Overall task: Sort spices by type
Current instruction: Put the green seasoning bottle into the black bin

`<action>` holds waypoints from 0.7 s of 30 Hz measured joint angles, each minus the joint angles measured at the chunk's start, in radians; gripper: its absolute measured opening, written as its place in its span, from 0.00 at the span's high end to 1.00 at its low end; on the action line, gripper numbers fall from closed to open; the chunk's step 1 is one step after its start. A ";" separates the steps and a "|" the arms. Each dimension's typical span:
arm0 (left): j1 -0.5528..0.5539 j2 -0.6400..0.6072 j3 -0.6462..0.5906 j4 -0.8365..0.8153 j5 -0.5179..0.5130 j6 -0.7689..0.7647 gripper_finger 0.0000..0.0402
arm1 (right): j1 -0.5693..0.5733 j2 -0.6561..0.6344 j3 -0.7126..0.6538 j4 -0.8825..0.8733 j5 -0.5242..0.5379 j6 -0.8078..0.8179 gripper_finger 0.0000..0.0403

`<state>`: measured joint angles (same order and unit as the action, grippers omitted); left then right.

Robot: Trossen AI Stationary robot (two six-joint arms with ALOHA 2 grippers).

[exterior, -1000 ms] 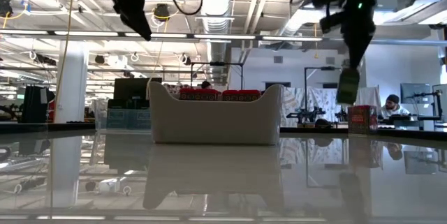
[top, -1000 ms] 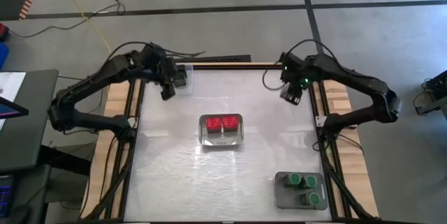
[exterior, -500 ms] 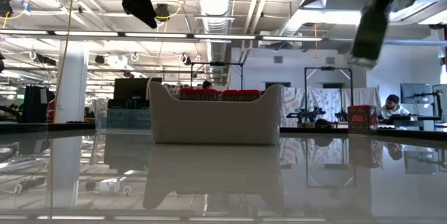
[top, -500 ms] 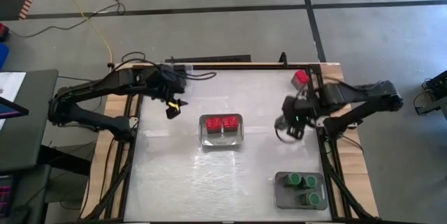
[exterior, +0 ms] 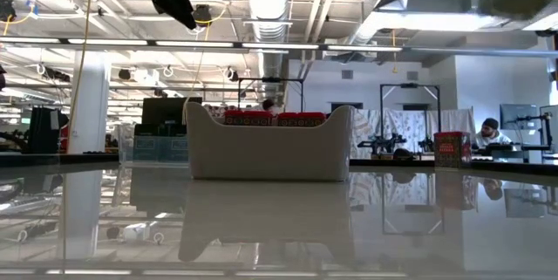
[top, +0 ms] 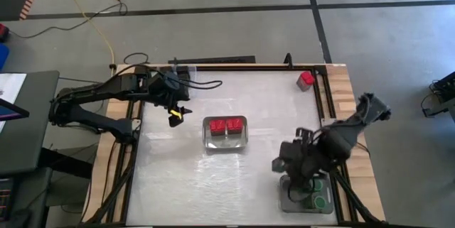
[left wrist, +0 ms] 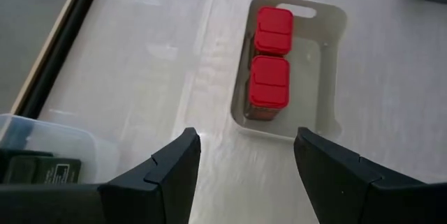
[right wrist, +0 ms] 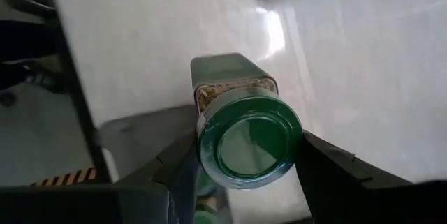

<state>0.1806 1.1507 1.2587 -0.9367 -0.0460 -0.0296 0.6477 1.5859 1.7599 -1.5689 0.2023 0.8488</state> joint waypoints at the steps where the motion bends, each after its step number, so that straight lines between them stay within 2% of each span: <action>1: 0.000 0.000 0.000 0.000 0.000 -0.001 0.45 | 0.015 0.021 0.028 -0.001 0.003 0.000 0.45; 9: 0.000 0.000 0.000 0.000 0.000 -0.013 0.45 | 0.138 0.150 0.183 -0.002 -0.023 0.036 0.45; 15: 0.000 0.000 0.000 0.000 0.000 -0.067 0.45 | 0.220 0.189 0.191 -0.004 -0.044 0.163 0.45; 21: 0.000 0.000 0.000 0.000 0.000 -0.069 0.45 | 0.275 0.239 0.191 -0.002 -0.080 0.209 0.45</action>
<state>0.1806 1.1507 1.2587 -0.9367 -0.0456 -0.0986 0.9228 1.8253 1.9511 -1.5711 0.1224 1.0575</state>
